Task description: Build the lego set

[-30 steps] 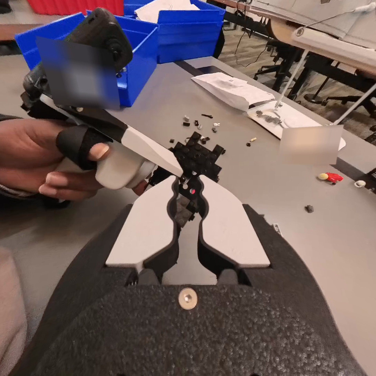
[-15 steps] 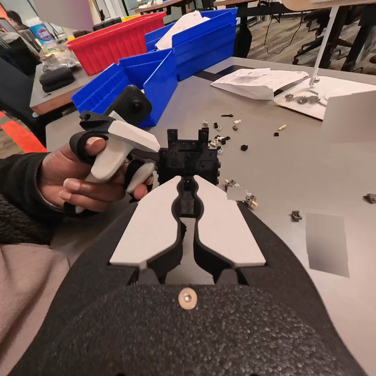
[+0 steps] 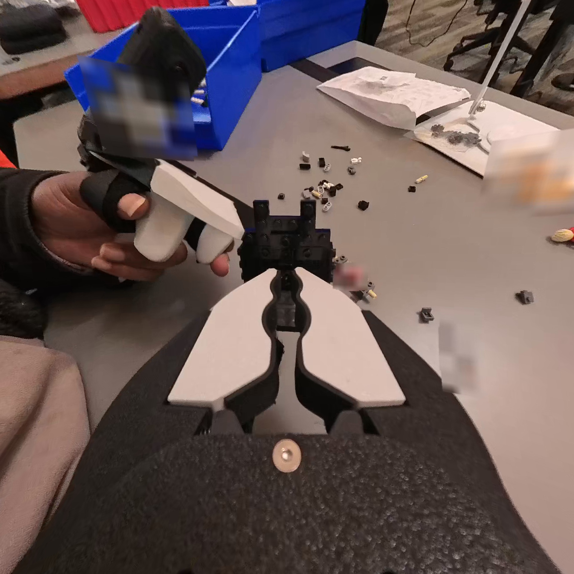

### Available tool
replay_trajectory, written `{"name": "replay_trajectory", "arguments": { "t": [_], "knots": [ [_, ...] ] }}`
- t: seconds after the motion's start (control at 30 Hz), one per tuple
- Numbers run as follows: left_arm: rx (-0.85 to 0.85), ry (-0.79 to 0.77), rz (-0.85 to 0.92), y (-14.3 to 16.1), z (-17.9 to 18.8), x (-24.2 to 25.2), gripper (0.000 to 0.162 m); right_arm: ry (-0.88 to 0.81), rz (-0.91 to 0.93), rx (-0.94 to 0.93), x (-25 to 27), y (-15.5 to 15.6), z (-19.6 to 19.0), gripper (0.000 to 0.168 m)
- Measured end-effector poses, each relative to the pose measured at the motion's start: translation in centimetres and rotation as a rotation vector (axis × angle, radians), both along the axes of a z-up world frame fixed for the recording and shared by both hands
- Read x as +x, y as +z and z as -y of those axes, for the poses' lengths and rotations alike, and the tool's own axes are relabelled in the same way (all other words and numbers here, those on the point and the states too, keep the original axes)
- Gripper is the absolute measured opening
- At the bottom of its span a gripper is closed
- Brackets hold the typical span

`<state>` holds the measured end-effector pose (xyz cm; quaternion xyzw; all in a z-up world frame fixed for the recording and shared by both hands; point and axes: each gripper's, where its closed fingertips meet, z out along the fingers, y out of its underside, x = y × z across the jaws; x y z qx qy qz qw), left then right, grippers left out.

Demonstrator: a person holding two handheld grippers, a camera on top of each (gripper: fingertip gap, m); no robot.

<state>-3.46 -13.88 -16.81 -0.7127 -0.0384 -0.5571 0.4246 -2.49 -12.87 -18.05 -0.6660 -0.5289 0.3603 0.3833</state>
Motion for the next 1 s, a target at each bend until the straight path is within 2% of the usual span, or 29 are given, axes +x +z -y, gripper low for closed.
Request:
{"name": "replay_trajectory", "arguments": {
  "t": [0.2,0.27,0.4,0.5,0.57,0.77,1.0],
  "knots": [
    [0.043,-0.051,-0.152,-0.8,0.7,0.7,0.035,-0.009,0.029,-0.042,0.2,-0.2,0.2,0.005],
    [0.054,-0.056,-0.189,-1.1,0.8,1.0,0.03,0.0,0.035,-0.037,0.2,-0.2,0.4,0.004],
    [0.025,-0.075,-0.133,-1.0,0.8,1.2,0.024,-0.002,0.049,-0.019,0.1,-0.5,0.3,0.005],
    [0.022,-0.089,-0.116,-1.1,1.0,1.3,0.014,-0.007,0.064,0.001,0.2,-0.6,0.2,0.005],
    [0.001,-0.088,-0.059,-1.0,0.9,1.1,0.013,-0.007,0.039,-0.025,0.1,-0.4,0.1,0.005],
    [-0.126,-0.047,0.291,-0.3,0.0,-0.6,0.012,-0.012,-0.136,-0.137,0.5,2.0,-0.4,0.009],
    [-0.154,-0.032,0.382,0.0,-0.4,-1.0,0.012,-0.059,-0.15,-0.119,1.6,2.5,-1.7,0.012]
  ]
}}
